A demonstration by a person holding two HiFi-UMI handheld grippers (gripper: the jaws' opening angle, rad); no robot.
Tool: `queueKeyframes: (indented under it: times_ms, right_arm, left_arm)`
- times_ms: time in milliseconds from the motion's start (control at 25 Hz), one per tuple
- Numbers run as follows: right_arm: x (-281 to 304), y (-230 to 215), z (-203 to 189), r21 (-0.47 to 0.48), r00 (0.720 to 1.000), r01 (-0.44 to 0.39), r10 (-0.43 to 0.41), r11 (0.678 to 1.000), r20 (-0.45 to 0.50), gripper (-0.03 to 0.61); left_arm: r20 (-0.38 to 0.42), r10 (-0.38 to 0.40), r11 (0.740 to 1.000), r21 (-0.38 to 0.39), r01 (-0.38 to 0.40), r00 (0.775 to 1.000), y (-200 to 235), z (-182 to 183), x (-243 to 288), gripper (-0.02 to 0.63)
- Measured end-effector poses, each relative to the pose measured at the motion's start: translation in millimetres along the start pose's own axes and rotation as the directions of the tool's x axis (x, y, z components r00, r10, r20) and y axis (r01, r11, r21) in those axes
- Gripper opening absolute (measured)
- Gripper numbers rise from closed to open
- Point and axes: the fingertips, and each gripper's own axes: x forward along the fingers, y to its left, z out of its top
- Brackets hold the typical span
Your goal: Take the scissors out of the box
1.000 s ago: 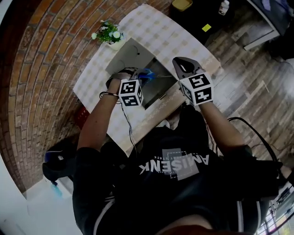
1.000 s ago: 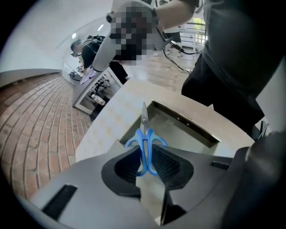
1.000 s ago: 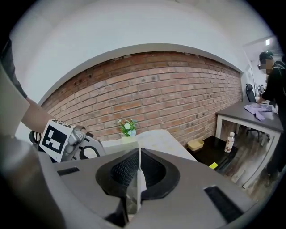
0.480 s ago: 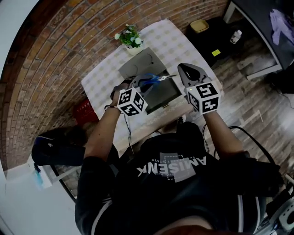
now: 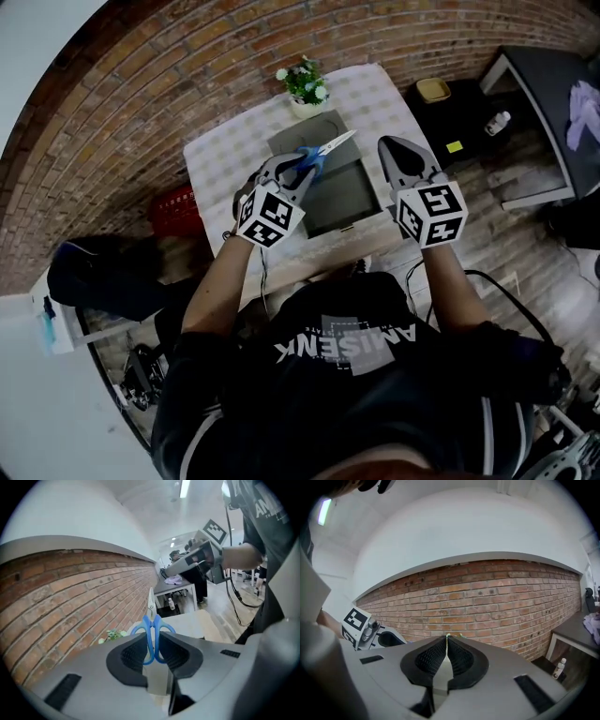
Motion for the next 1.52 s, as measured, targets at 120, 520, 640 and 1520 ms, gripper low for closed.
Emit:
queueKeyframes:
  times_ms: [120, 520, 640, 1520]
  right_arm:
    - [2.6, 7.2, 13.6, -0.006, 1.0, 0.004, -0.004, 1.0, 0.012, 0.043]
    - [13.8, 39.6, 49.4, -0.082, 0.997, -0.031, 0.036, 0.996, 0.061, 0.043]
    - [14.5, 51.9, 58.7, -0.09, 0.995, -0.047, 0.054, 0.995, 0.081, 0.043]
    - [34.0, 99.5, 93.5, -0.132, 0.99, -0.057, 0.073, 0.99, 0.121, 0.04]
  left_arm:
    - [0.039, 0.086, 0.994, -0.073, -0.083, 0.996, 14.0, 8.3, -23.4, 0.094]
    - [0.127, 0.357, 0.902, -0.306, -0.306, 0.925, 47.5, 40.5, -94.7, 0.094]
    - [0.126, 0.423, 0.863, -0.358, -0.356, 0.897, 58.6, 38.1, -118.4, 0.094]
    - [-0.001, 0.765, 0.535, -0.554, -0.638, 0.643, 149.9, -25.8, -278.6, 0.094]
